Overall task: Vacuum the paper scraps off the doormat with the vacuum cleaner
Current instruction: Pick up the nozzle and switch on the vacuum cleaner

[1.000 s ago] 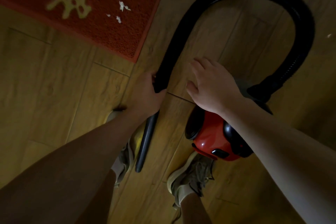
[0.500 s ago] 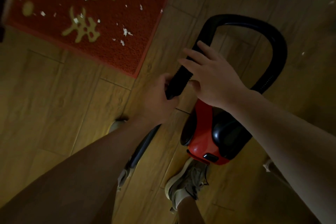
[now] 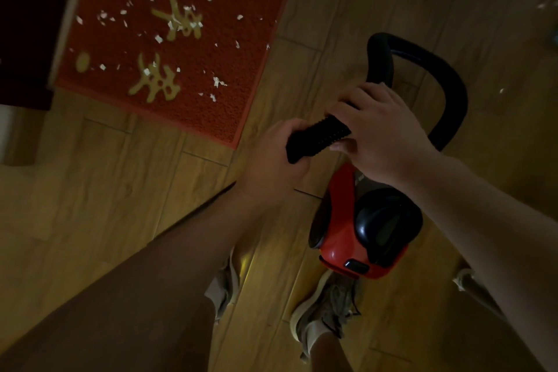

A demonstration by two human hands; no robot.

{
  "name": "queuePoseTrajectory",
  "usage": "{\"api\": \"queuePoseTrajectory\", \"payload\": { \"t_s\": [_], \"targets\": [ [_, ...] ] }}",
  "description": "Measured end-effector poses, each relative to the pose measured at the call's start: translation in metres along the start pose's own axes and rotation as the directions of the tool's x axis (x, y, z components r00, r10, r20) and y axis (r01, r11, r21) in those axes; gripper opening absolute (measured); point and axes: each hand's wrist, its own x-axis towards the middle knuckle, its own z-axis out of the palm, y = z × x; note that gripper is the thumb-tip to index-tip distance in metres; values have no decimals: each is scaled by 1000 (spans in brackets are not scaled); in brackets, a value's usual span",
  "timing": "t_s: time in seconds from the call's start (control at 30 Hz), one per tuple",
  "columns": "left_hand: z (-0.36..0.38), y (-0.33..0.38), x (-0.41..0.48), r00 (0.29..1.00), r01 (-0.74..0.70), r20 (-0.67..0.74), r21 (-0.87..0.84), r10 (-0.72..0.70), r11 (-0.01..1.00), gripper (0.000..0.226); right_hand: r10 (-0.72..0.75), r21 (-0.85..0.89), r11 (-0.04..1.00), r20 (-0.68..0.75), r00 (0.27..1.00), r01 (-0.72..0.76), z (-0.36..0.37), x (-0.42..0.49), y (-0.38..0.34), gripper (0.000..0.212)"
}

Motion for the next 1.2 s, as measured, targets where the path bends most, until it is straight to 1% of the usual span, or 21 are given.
{"api": "queuePoseTrajectory", "payload": {
  "t_s": [0.1,0.2,0.3,0.37,0.47,0.57,0.67,0.7,0.83,0.9,0.93,1.03,1.07,1.13,1.2],
  "targets": [
    [-11,3,-5,1000,-8,-20,44,9,999,39,64,63,996,-40,997,-61,0,-8,-6,50],
    [-20,1,-10,996,-30,-85,70,36,997,30,130,116,986,-83,988,-120,4,-17,-13,47],
    [-27,-4,-13,990,-9,-143,85,21,996,27,200,201,964,-126,972,-172,8,-24,-22,44],
    [-32,-6,-14,980,33,-198,143,-4,989,35,251,246,946,-137,958,-212,9,-27,-29,43],
    [-37,-8,-15,965,160,-238,211,-108,964,54,324,298,915,-137,936,-273,10,-30,-39,41],
    [-41,-6,-18,944,257,-265,219,-196,941,59,373,342,889,-155,915,-305,12,-34,-52,38],
    [-46,-1,-20,894,367,-317,113,-317,923,59,421,399,856,-172,890,-328,13,-38,-66,32],
    [-47,1,-20,876,395,-324,61,-357,917,64,433,417,846,-172,885,-333,12,-40,-70,31],
    [-53,4,-18,808,482,-320,-121,-494,868,98,466,458,818,-173,868,-348,14,-45,-86,31],
    [-57,5,-16,771,529,-274,-225,-574,818,103,478,467,811,-182,859,-352,17,-47,-93,31],
    [-58,3,-14,762,532,-254,-279,-596,799,98,480,469,810,-184,858,-352,18,-49,-96,30],
    [-62,-1,-14,749,491,-260,-399,-609,775,57,481,489,796,-155,863,-356,19,-53,-105,31],
    [-63,-2,-14,759,467,-265,-414,-594,781,50,478,485,798,-147,866,-358,19,-55,-106,33],
    [-63,-2,-15,784,427,-275,-410,-556,806,48,467,471,805,-127,875,-361,19,-58,-108,33],
    [-64,-1,-17,809,391,-283,-396,-515,831,51,483,468,784,-50,874,-407,18,-60,-110,31]
  ]
}}
